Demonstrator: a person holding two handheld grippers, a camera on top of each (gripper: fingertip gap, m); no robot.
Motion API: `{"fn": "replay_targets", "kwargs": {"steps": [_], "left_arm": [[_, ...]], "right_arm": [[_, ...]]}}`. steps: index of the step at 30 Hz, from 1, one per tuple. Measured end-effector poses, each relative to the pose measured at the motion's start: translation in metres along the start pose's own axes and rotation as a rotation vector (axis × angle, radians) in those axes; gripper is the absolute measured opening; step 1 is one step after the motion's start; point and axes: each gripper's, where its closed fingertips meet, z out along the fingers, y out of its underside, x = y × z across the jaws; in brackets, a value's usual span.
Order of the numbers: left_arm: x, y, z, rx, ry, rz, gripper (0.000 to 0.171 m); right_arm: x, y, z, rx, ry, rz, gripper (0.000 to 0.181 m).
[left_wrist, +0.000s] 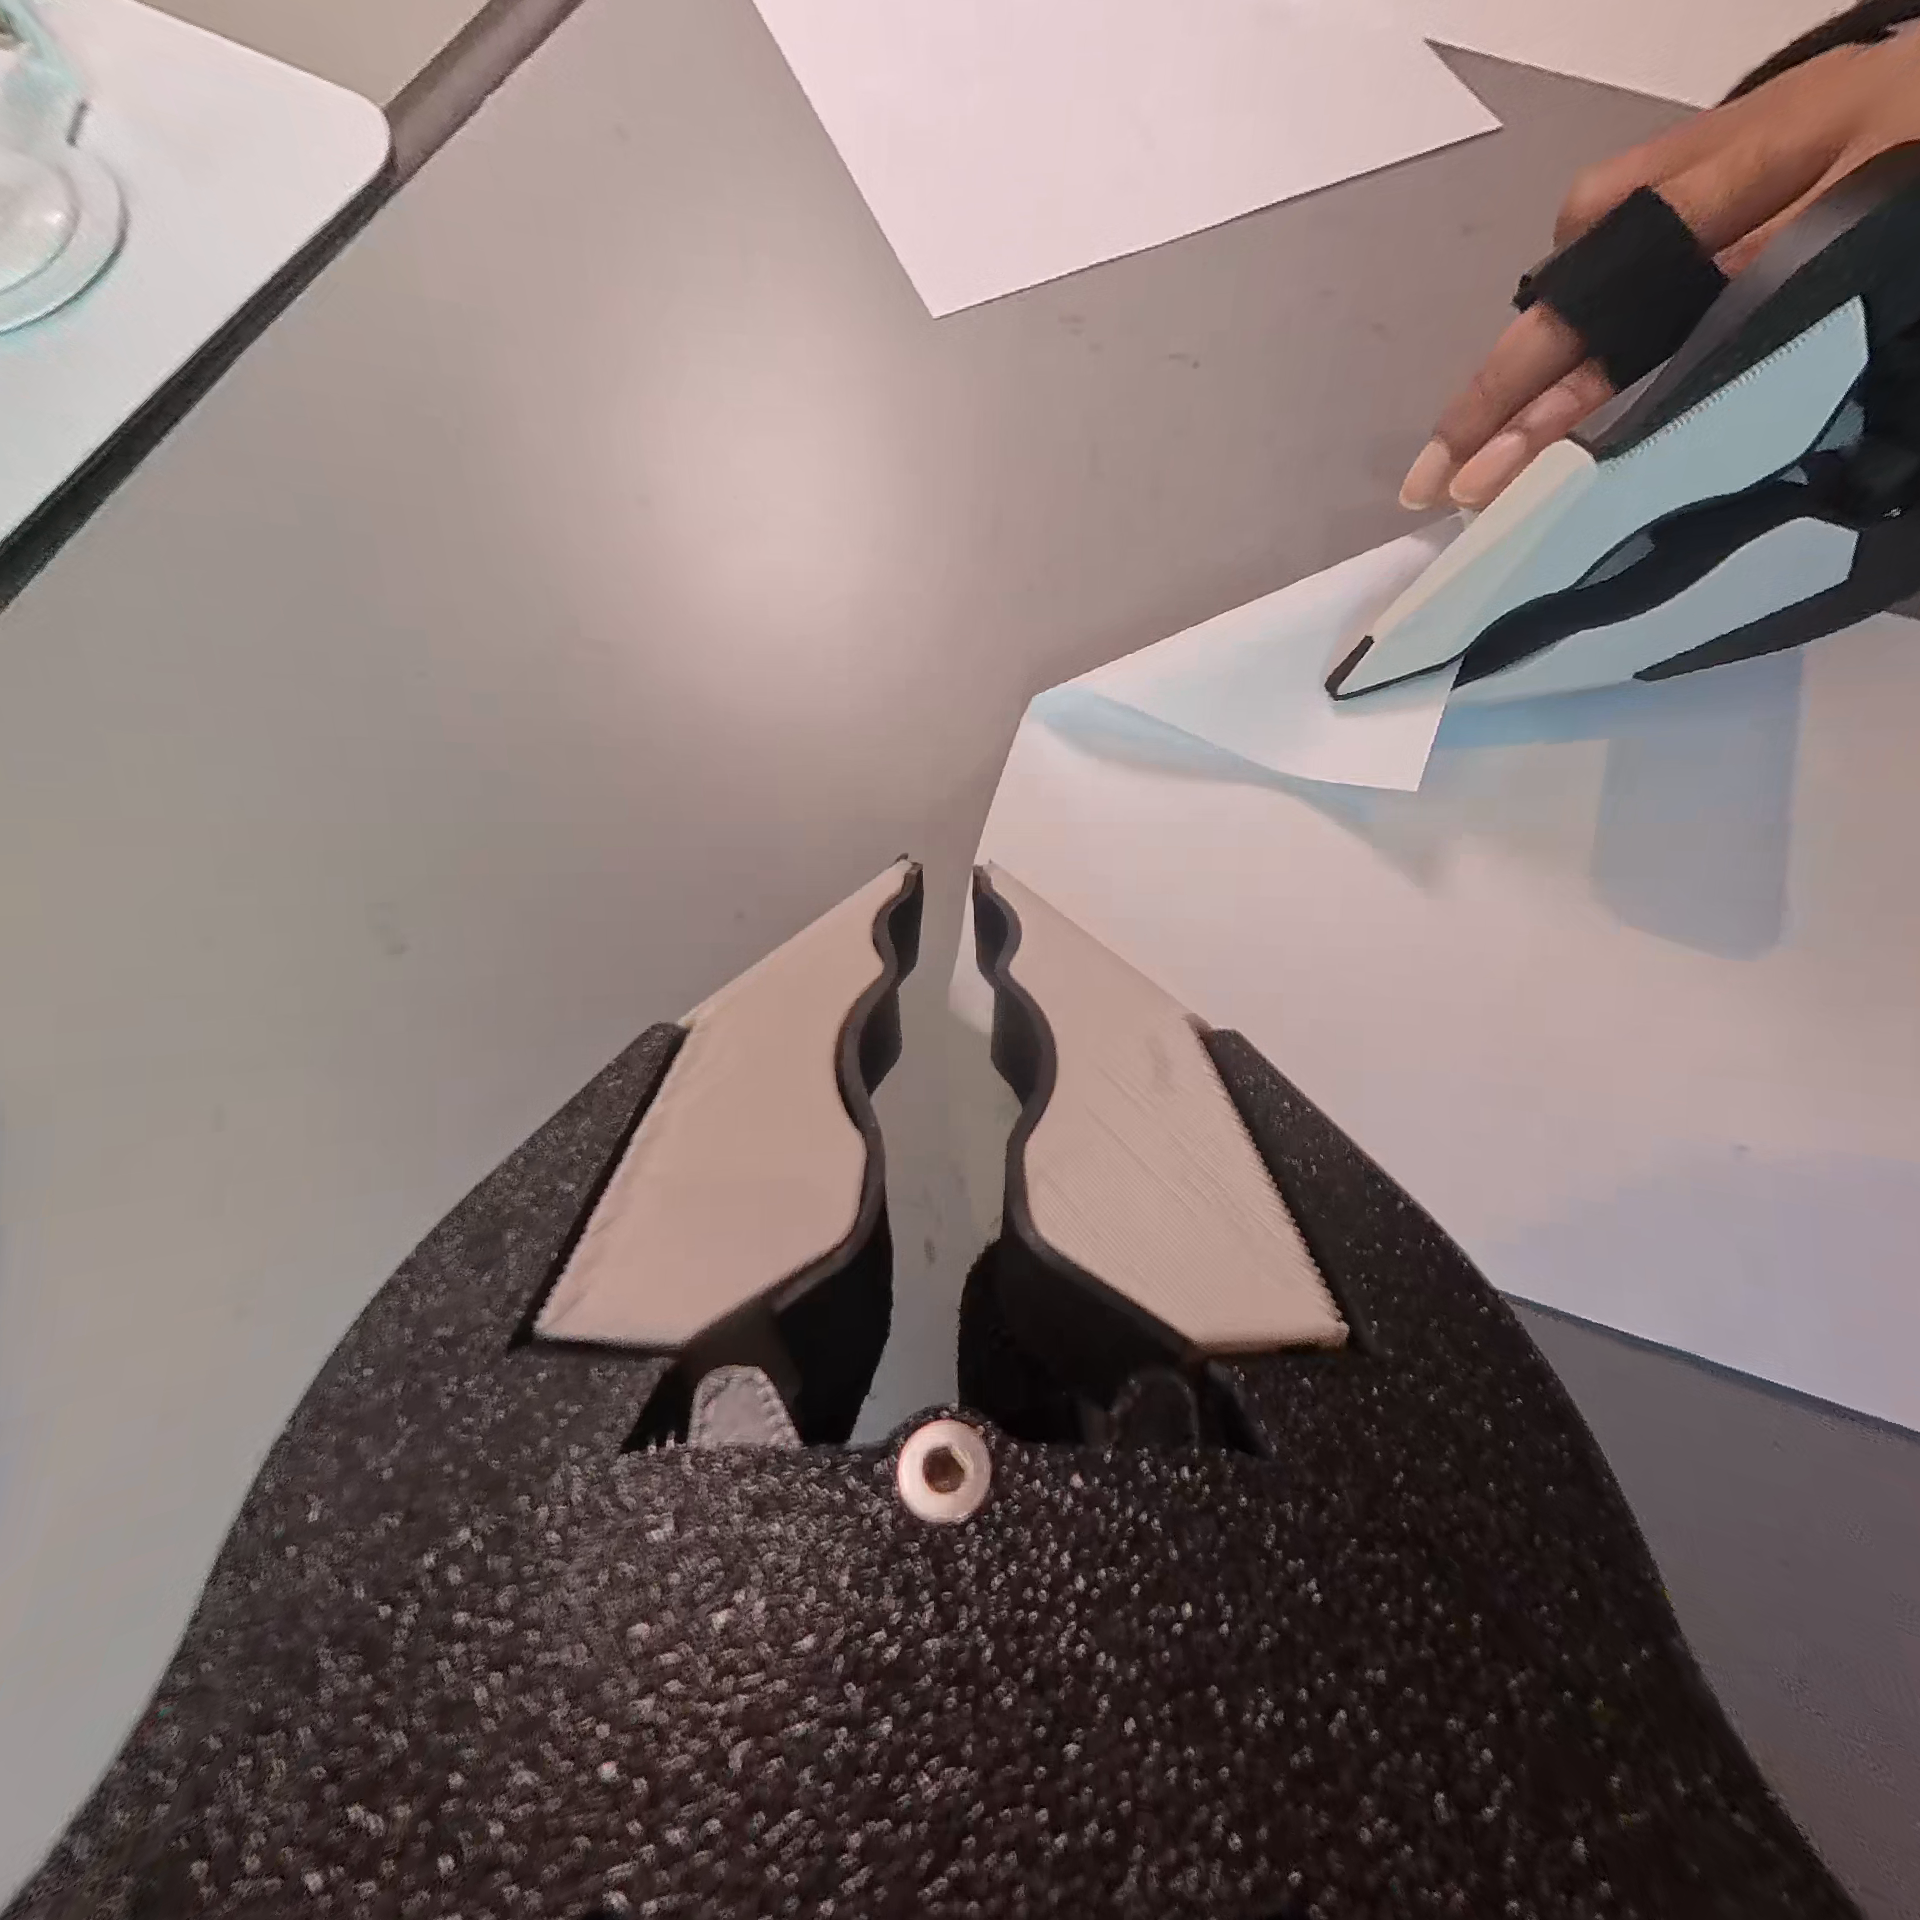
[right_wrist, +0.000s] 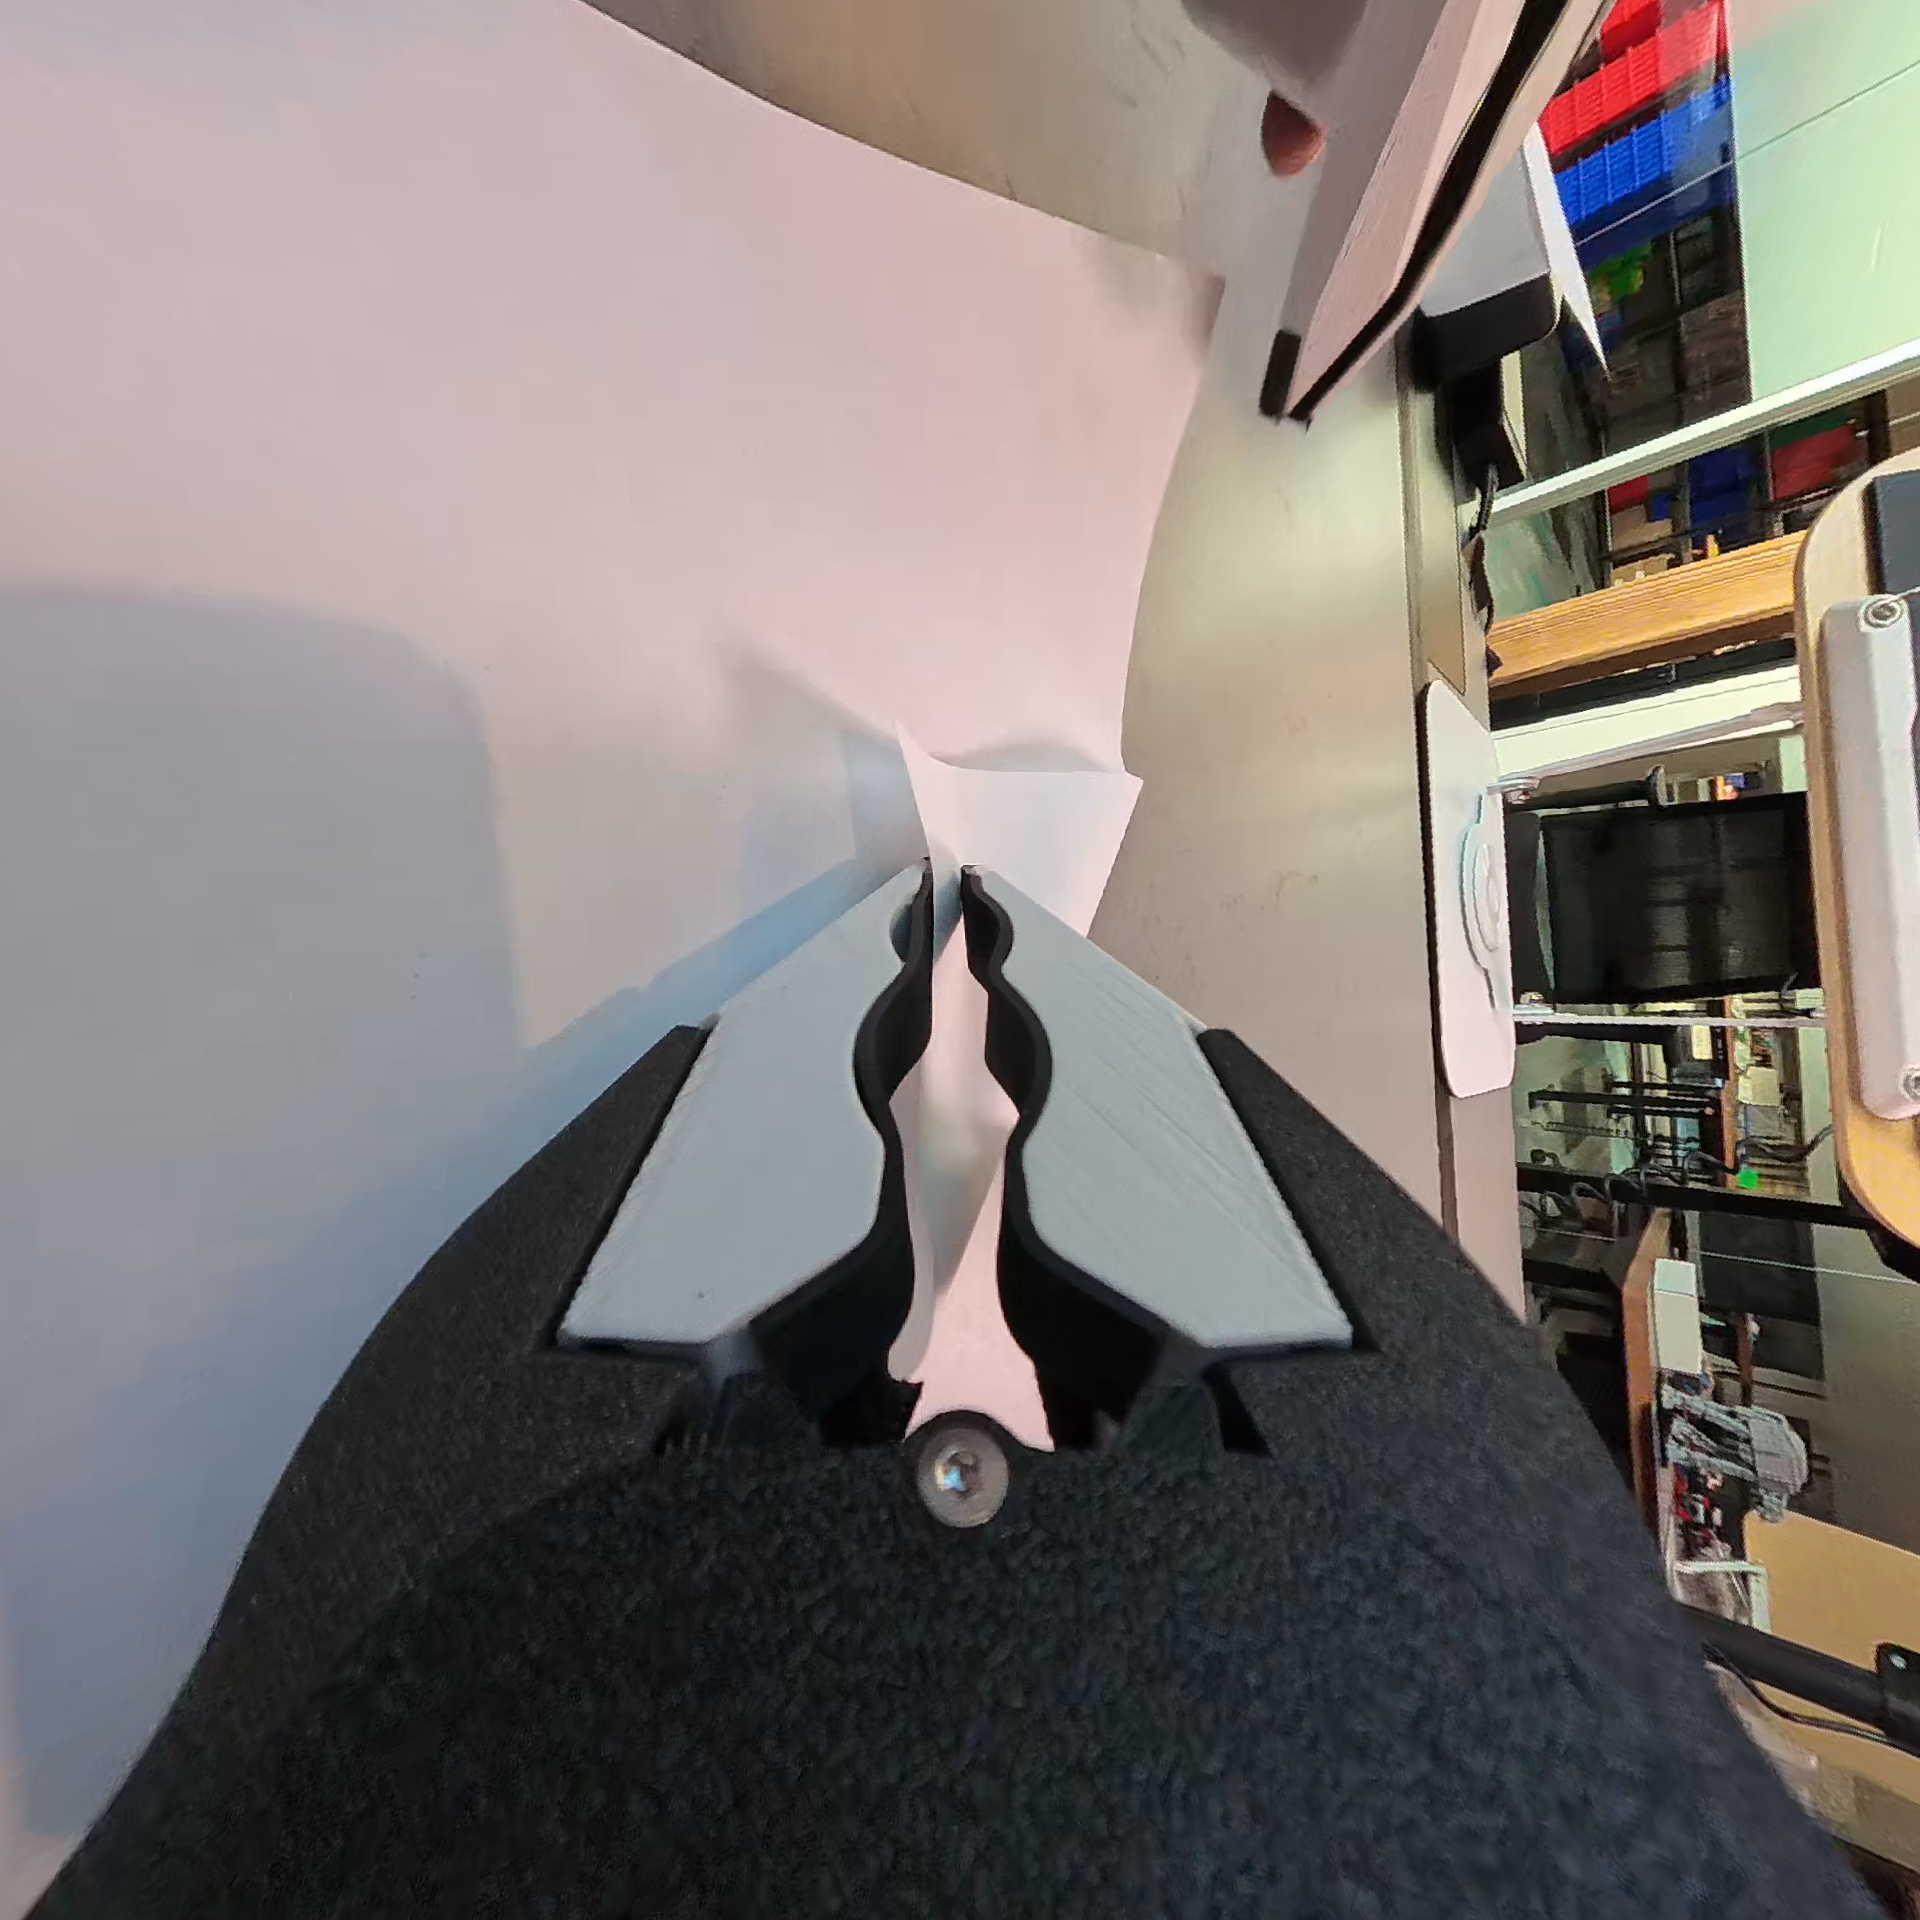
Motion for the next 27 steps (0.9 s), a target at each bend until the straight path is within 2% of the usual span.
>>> {"fn": "replay_targets", "kwargs": {"steps": [4, 7, 16, 22, 27], "left_arm": [[0.011, 0.009, 0.038, -0.119, 0.024, 0.109, 0.004], [0.010, 0.020, 0.053, -0.184, 0.046, 0.135, 0.003], [0.000, 0.021, 0.052, -0.215, 0.109, 0.156, 0.000], [-0.006, -0.014, 0.045, -0.108, 0.198, 0.024, 0.000], [0.004, -0.015, 0.059, -0.195, 0.273, 0.060, 0.000]], "right_arm": [[0.000, 0.004, 0.002, -0.014, -0.013, -0.004, 0.002], [0.000, 0.006, 0.001, -0.014, -0.024, 0.019, 0.002], [0.002, 0.010, 0.002, -0.009, -0.072, 0.141, 0.002], [0.002, 0.011, 0.003, 0.004, -0.106, 0.234, 0.002], [0.003, 0.013, 0.004, 0.010, -0.126, 0.287, 0.002]]}}
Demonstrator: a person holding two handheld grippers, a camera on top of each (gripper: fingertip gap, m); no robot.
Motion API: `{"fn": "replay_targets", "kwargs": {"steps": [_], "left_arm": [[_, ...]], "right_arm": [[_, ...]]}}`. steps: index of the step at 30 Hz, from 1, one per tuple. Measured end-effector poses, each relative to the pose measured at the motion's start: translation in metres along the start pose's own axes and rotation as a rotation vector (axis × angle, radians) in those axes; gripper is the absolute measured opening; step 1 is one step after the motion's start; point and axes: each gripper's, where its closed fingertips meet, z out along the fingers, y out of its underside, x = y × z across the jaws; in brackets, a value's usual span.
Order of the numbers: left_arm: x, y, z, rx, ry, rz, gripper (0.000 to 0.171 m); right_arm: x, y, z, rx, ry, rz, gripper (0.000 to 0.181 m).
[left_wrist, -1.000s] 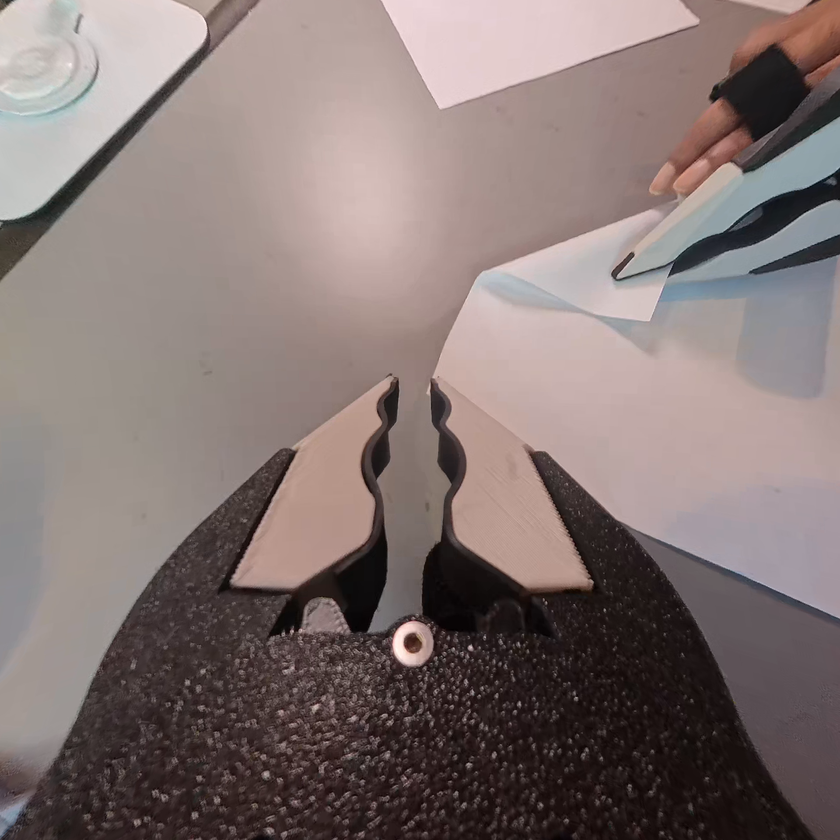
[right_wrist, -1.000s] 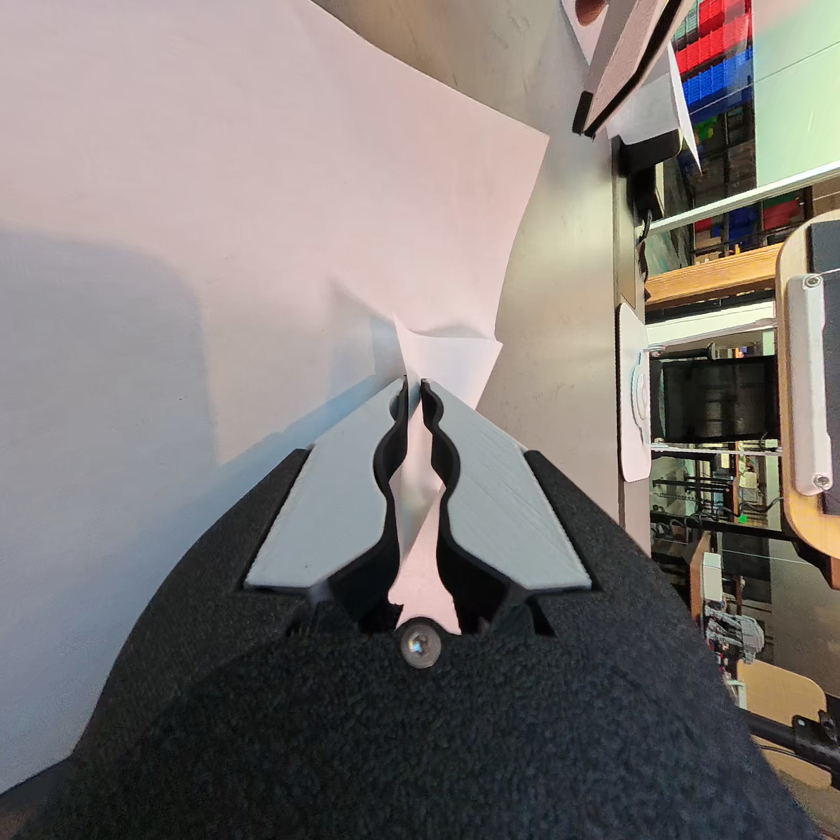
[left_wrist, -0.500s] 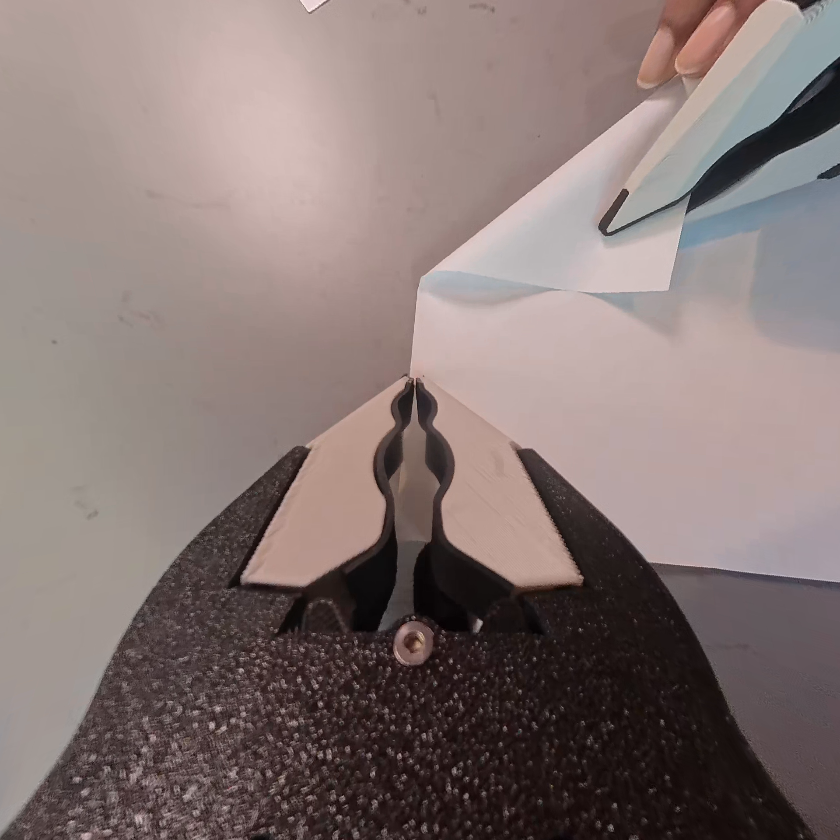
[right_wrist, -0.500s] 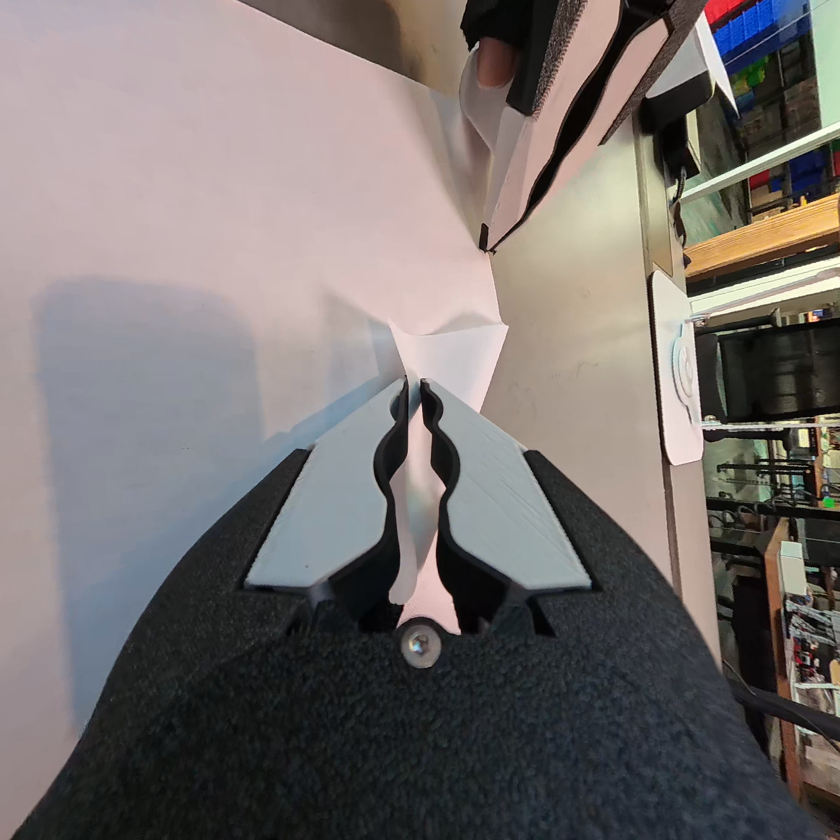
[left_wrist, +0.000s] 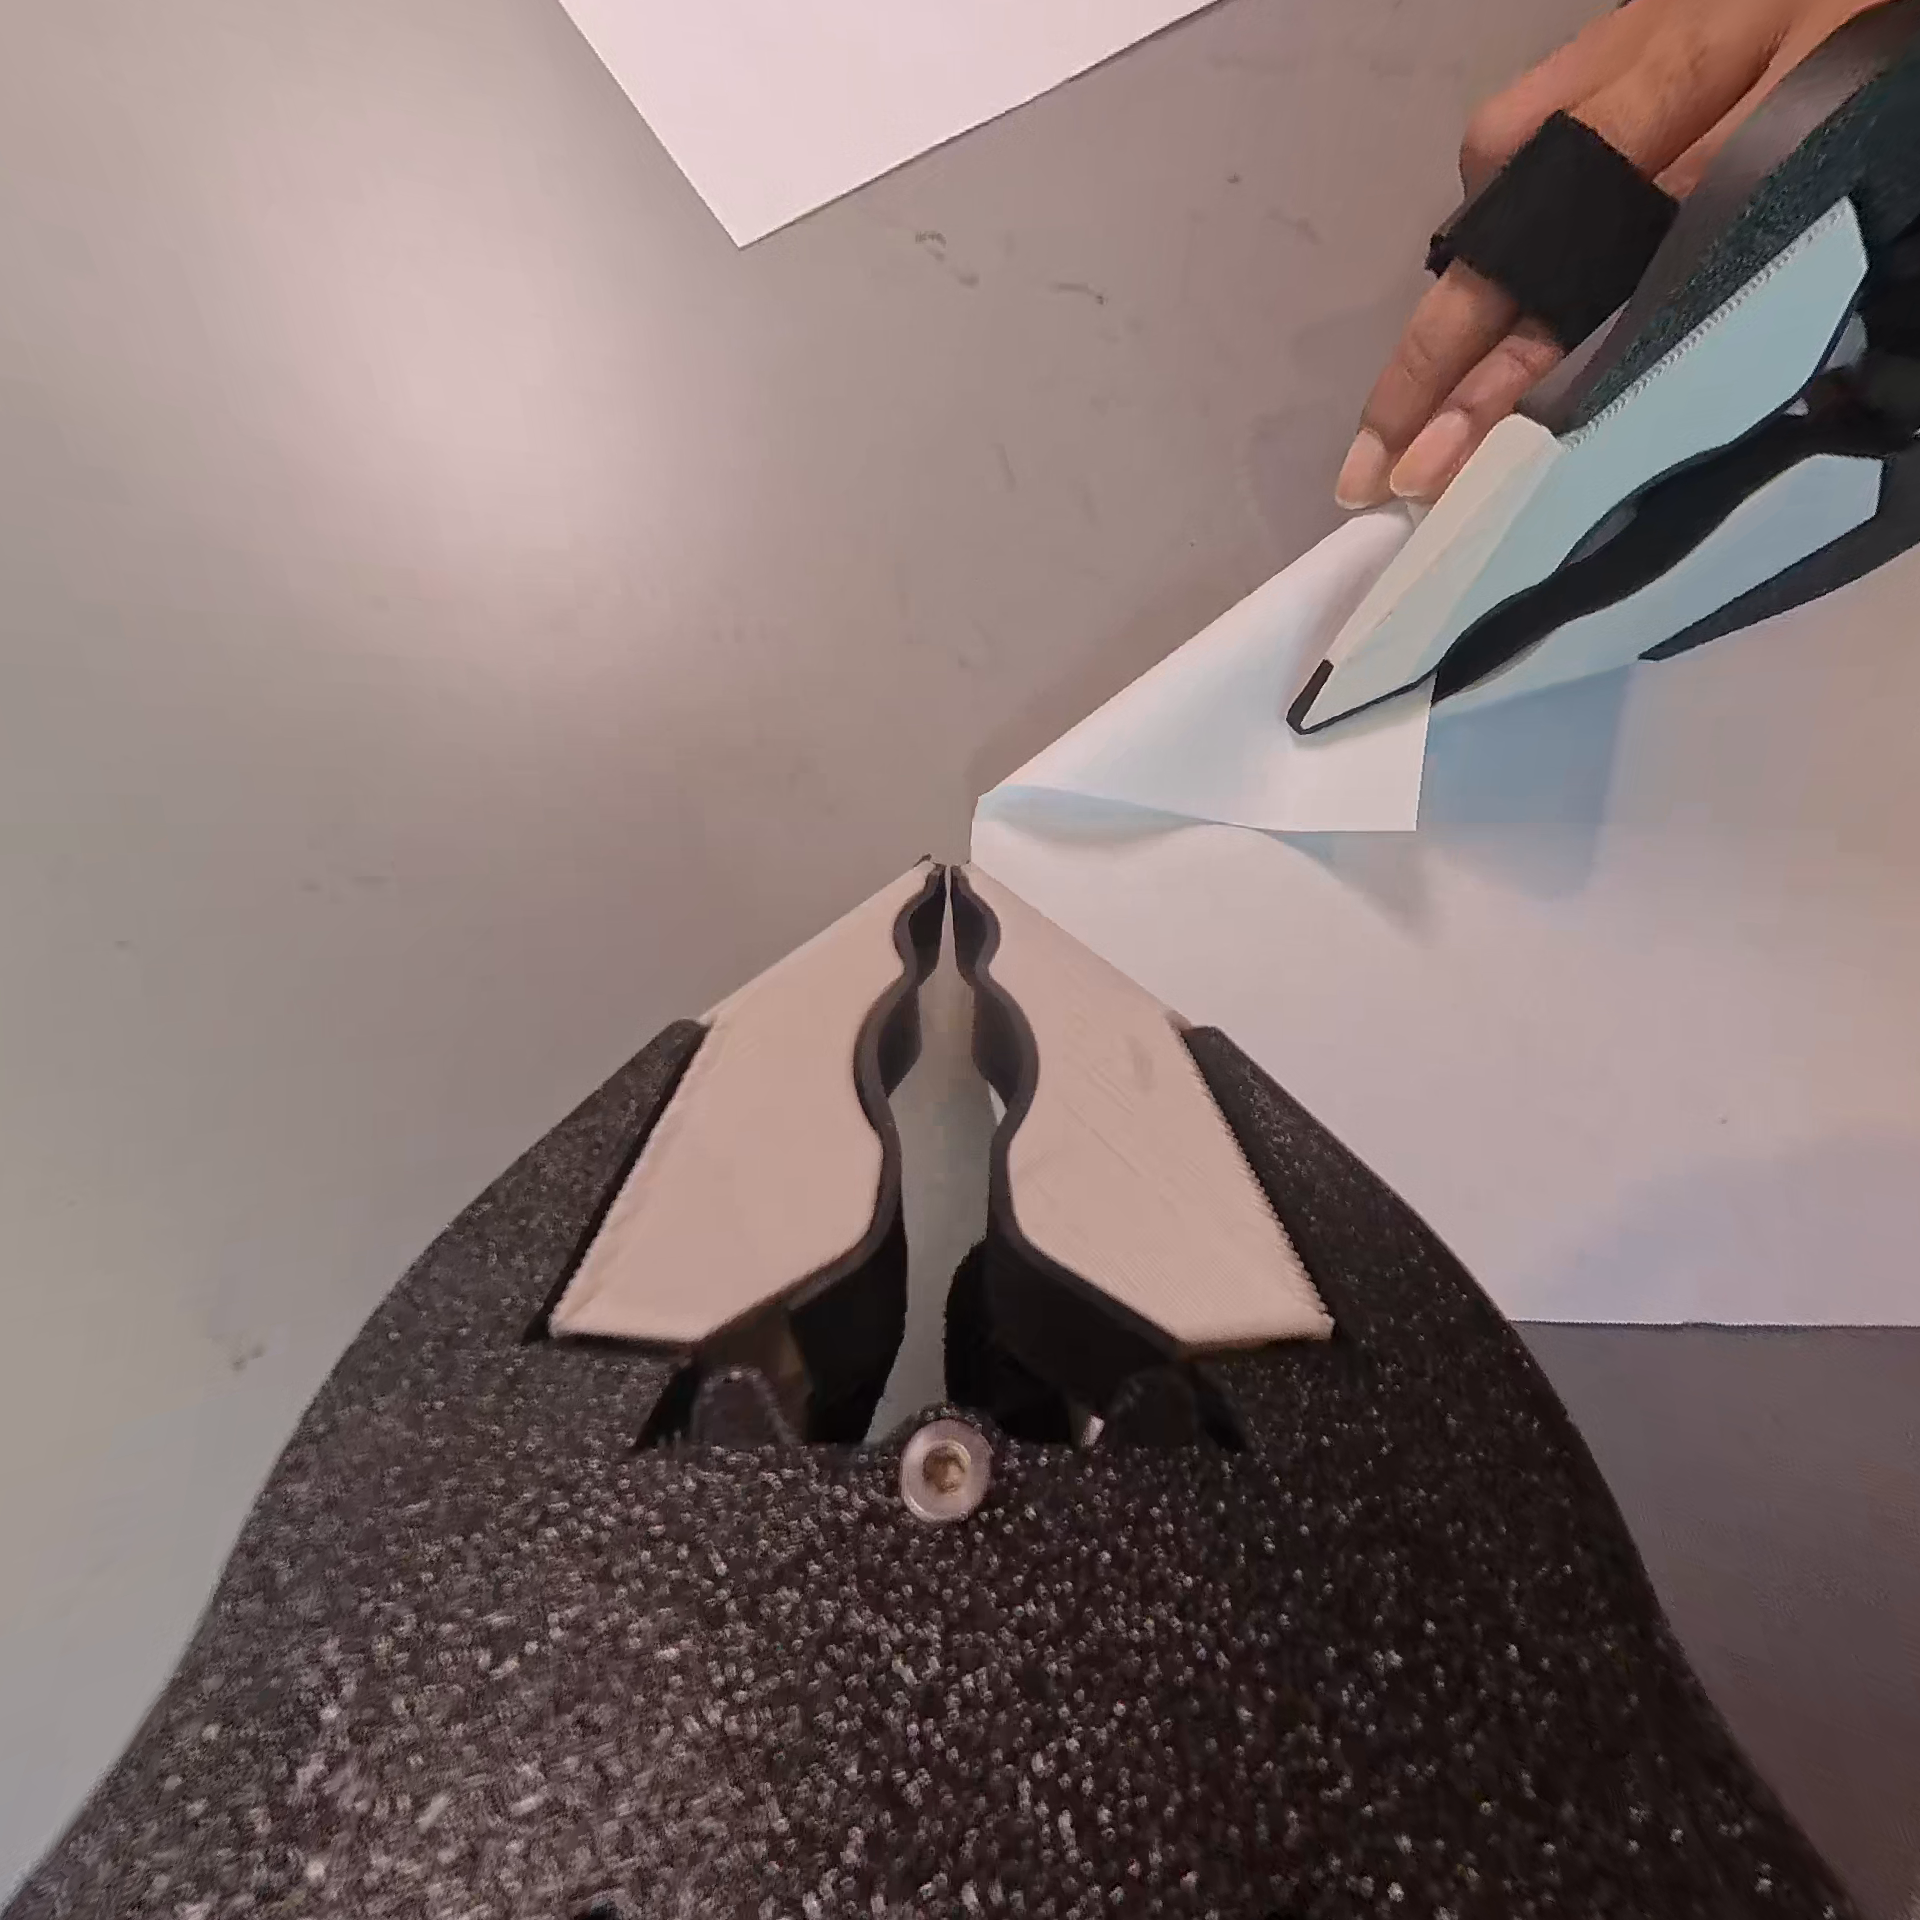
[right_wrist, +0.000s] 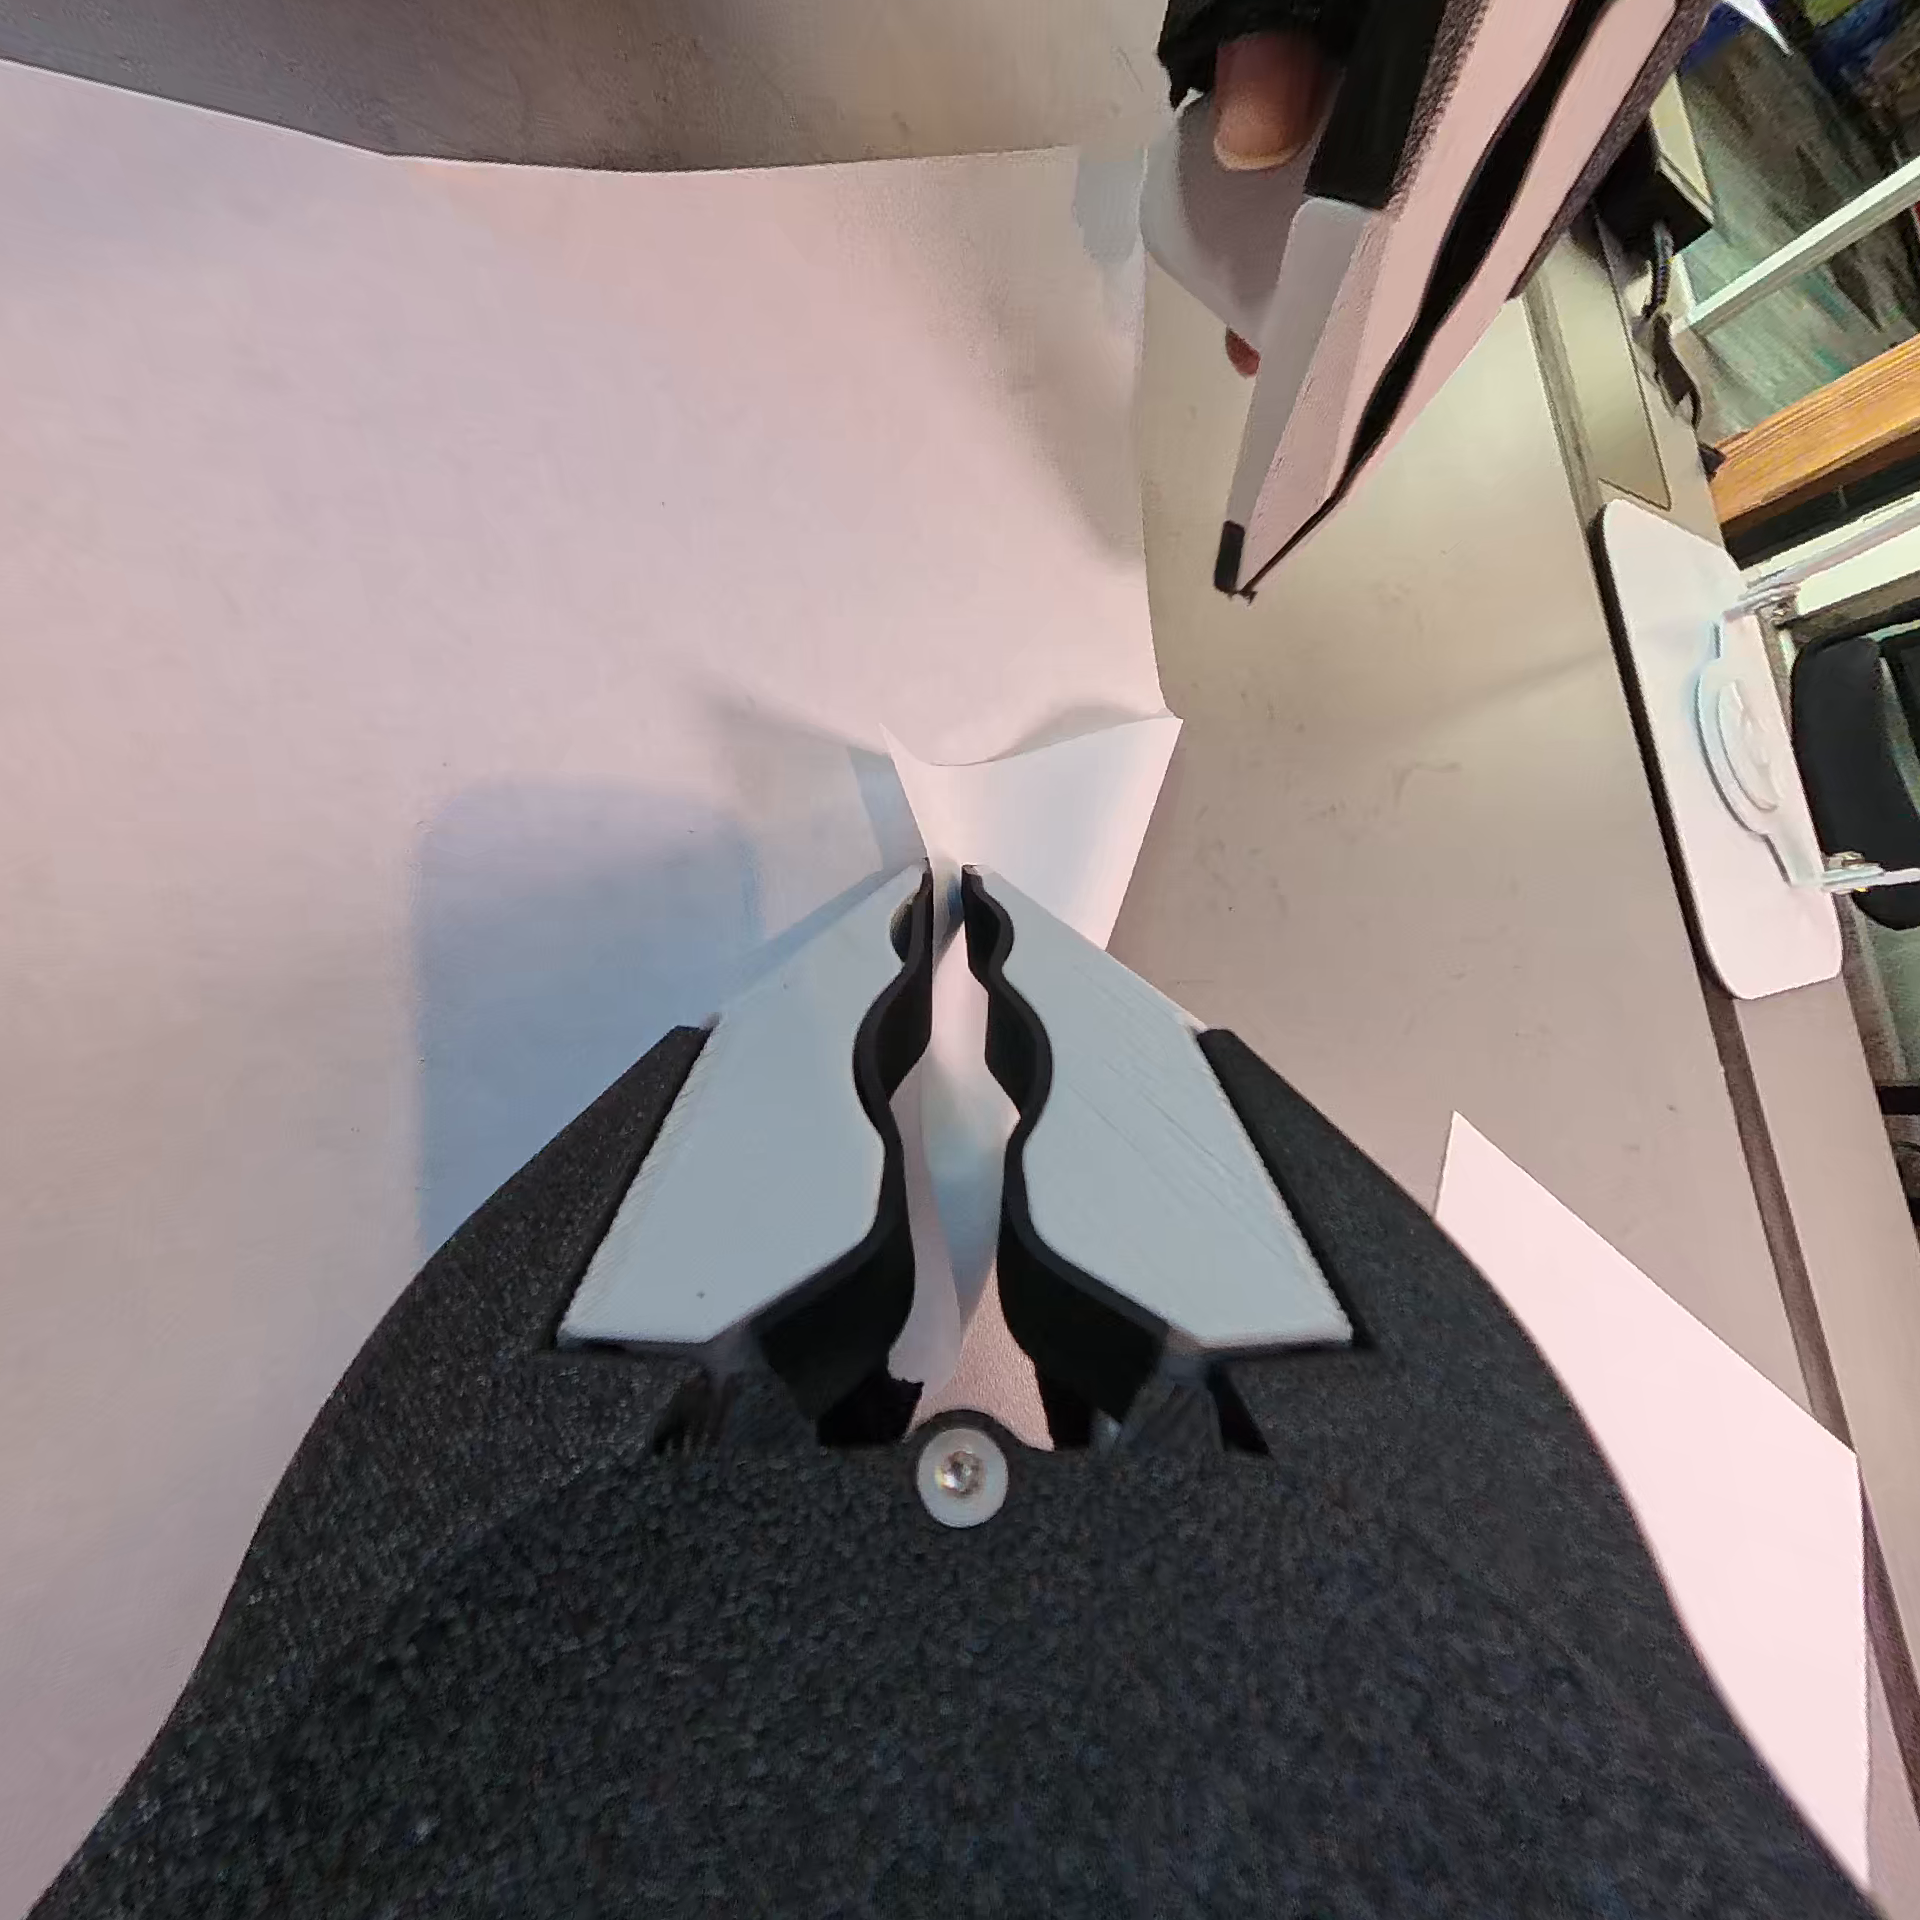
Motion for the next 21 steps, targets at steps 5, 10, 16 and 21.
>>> {"fn": "replay_targets", "kwargs": {"steps": [5, 10, 16, 21], "left_arm": [[-0.002, 0.002, 0.018, -0.126, -0.024, 0.082, 0.000], [-0.002, 0.001, 0.028, -0.142, -0.008, 0.091, 0.000], [-0.002, 0.002, 0.027, -0.126, -0.015, 0.091, 0.000], [0.001, 0.003, 0.015, -0.096, -0.019, 0.092, 0.000]], "right_arm": [[0.002, 0.001, 0.001, 0.010, -0.012, 0.044, 0.002], [0.003, 0.000, 0.000, 0.015, -0.014, 0.066, 0.002], [0.012, -0.002, -0.003, 0.031, -0.010, 0.151, 0.002], [0.020, 0.003, -0.005, 0.013, -0.005, 0.241, 0.002]]}}
